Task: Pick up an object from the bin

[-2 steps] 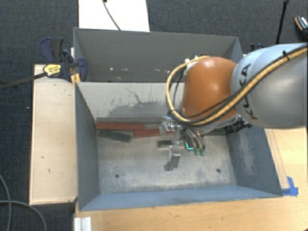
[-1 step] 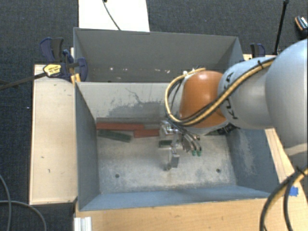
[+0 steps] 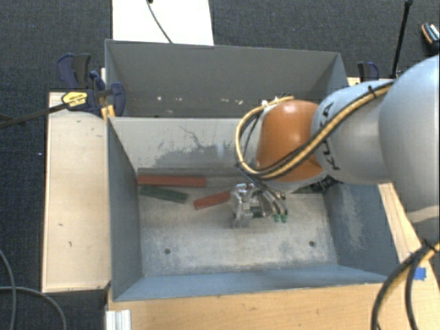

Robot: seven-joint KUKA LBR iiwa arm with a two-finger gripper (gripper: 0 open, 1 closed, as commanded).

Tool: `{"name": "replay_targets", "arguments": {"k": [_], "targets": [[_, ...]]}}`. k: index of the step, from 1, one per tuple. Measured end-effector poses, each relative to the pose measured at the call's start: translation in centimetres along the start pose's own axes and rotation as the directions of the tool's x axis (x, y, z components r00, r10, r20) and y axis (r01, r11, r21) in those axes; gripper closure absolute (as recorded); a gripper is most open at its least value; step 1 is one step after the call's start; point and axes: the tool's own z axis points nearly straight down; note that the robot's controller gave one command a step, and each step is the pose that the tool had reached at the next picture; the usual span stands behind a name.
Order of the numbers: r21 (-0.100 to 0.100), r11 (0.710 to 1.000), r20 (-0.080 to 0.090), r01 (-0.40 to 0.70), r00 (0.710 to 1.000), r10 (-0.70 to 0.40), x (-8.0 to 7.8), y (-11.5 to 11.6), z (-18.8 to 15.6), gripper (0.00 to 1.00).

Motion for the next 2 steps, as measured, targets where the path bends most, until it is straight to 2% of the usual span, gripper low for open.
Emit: {"name": "replay_targets", "arguments": {"k": [1,2], "targets": [[0.004,1.0,0.006,-0.005,1.0,0.005,2.2,-6.6,-9.7,1.0],[0.002,1.0,0.006,0.008,1.0,-0.008,1.3,-6.8,-16.0,1.0]]}}
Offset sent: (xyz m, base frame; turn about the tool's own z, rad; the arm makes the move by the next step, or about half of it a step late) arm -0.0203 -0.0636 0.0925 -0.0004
